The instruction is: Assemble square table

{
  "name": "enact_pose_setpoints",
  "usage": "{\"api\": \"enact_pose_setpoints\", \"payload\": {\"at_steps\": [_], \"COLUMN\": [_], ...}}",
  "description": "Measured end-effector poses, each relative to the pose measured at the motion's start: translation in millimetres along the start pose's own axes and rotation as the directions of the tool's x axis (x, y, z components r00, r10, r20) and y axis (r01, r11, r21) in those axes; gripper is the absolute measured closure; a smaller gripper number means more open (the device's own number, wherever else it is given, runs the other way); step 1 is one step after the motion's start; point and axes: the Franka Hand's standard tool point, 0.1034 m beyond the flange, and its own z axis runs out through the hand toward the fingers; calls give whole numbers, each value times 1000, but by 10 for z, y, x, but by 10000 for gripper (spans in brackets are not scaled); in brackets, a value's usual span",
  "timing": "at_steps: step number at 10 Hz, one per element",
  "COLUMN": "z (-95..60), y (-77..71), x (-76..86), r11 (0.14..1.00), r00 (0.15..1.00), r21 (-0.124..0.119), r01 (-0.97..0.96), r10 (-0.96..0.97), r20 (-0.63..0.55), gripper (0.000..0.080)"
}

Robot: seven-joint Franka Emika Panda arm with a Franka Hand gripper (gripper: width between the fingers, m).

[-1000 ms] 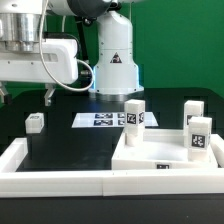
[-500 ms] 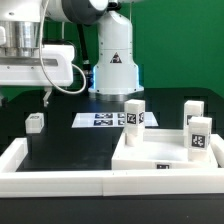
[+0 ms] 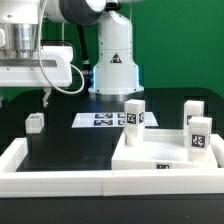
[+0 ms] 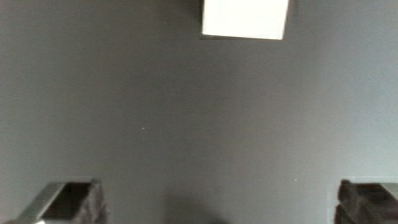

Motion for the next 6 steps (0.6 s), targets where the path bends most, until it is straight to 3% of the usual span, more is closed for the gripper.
{"api": "enact_pose_setpoints", "payload": {"at_steps": [2,4,6], "z": [91,187,295], "y": [-66,-131,-138], "x": [-55,-116,-147], "r11": [1000,999,1000], "r00": [995,981,961], "r21": [30,40,13], "r01": [0,-3,-11], "r10": [-3,-5,7], "r20": [96,192,275], "gripper": [151,151,151]}}
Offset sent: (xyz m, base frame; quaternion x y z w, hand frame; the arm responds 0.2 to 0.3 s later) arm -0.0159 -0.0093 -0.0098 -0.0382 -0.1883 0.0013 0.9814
